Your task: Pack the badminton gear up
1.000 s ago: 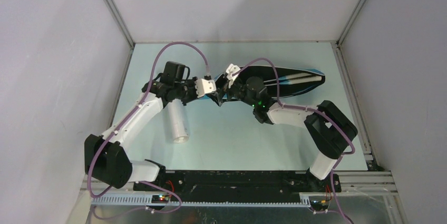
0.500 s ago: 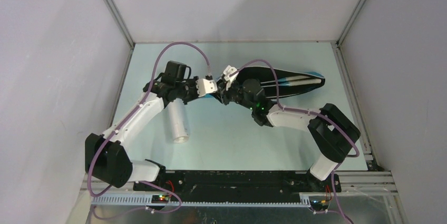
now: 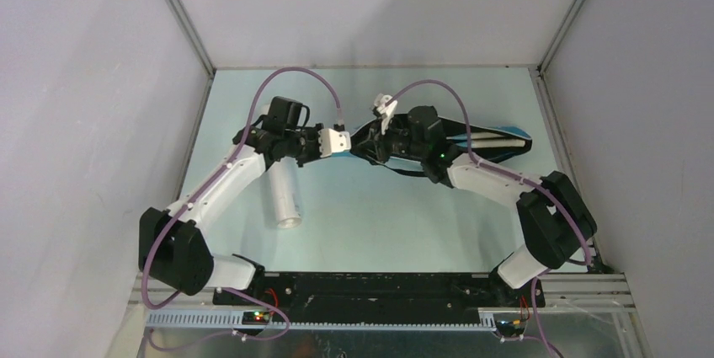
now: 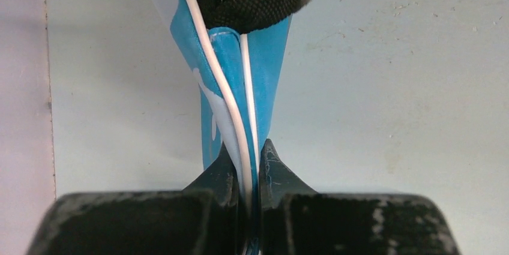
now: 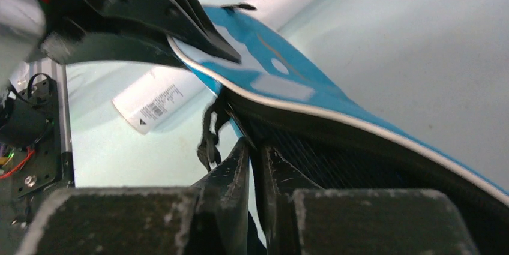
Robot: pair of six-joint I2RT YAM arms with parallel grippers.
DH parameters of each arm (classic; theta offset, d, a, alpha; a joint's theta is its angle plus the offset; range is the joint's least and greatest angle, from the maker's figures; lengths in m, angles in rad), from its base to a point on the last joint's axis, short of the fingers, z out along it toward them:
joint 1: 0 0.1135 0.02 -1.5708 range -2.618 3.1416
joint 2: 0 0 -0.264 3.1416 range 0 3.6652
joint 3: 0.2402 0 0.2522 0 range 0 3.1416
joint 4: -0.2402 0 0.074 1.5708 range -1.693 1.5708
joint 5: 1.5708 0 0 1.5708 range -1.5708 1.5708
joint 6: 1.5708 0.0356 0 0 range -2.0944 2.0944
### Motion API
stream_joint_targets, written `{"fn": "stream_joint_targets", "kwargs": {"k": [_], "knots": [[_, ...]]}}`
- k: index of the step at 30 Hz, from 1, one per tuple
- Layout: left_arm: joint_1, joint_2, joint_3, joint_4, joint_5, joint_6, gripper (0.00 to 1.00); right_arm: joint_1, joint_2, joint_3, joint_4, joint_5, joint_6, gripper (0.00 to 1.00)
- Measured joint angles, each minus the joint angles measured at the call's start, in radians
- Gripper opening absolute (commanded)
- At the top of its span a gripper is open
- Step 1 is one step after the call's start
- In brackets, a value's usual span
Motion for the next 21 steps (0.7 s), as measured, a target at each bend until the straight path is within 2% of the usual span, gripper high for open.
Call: {"fn": "stream_joint_targets", "kwargs": {"k": [5, 14, 15, 18, 19, 21], "knots": [[0.008, 0.000, 0.001, -0.016, 0.002, 0.026, 0.00, -0.080, -0.021, 0.001, -0.111, -0.107, -0.005, 0.00], [0.019, 0.000, 0.001, -0.044, 0.010, 0.053, 0.00, -0.106, -0.042, 0.001, -0.225, -0.145, -0.057, 0.00], [0.020, 0.000, 0.001, -0.045, 0.011, 0.053, 0.00, -0.105, -0.043, 0.001, -0.227, -0.143, -0.064, 0.02], [0.025, 0.000, 0.001, -0.050, 0.014, 0.053, 0.00, -0.086, -0.048, 0.001, -0.231, -0.121, -0.089, 0.20], [0.027, 0.000, 0.001, -0.053, 0.015, 0.053, 0.00, -0.080, -0.048, 0.001, -0.230, -0.113, -0.093, 0.30], [0.035, 0.000, 0.005, -0.064, 0.018, 0.055, 0.00, -0.070, -0.048, 0.001, -0.230, -0.089, -0.100, 0.40]]}}
